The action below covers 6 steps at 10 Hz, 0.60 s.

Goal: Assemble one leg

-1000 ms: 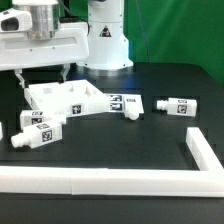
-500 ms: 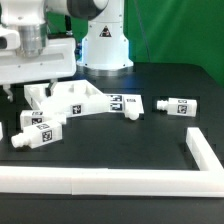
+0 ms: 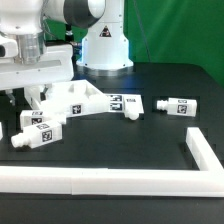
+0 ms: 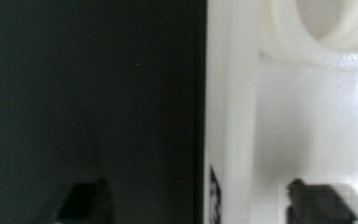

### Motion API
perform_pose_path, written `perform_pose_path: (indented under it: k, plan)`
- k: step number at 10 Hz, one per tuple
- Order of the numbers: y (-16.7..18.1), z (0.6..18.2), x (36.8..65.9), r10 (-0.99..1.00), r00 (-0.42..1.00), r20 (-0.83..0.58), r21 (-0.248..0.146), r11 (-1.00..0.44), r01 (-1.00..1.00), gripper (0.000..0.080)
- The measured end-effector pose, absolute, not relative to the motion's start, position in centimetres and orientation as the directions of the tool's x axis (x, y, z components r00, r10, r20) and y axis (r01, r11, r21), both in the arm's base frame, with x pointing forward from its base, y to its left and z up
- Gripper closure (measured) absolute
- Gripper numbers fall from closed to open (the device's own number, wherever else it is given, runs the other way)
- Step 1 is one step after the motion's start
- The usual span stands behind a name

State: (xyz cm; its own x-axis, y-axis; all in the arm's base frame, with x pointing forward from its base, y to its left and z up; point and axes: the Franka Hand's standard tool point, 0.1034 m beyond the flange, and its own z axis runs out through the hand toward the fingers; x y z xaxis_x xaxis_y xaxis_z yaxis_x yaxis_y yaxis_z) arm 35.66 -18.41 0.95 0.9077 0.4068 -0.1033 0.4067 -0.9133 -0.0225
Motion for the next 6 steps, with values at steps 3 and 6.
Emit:
perform_pose_path:
  k: [3,6]
  plan:
    - [-18.41,0.94,35.65,0.407,0.908,-0.104,-0.023,-0.913,0.407,0.0718]
    - [-17.57,1.68,35.87,0.382,0.918,-0.11,-0.043,-0.924,0.379,0.0748]
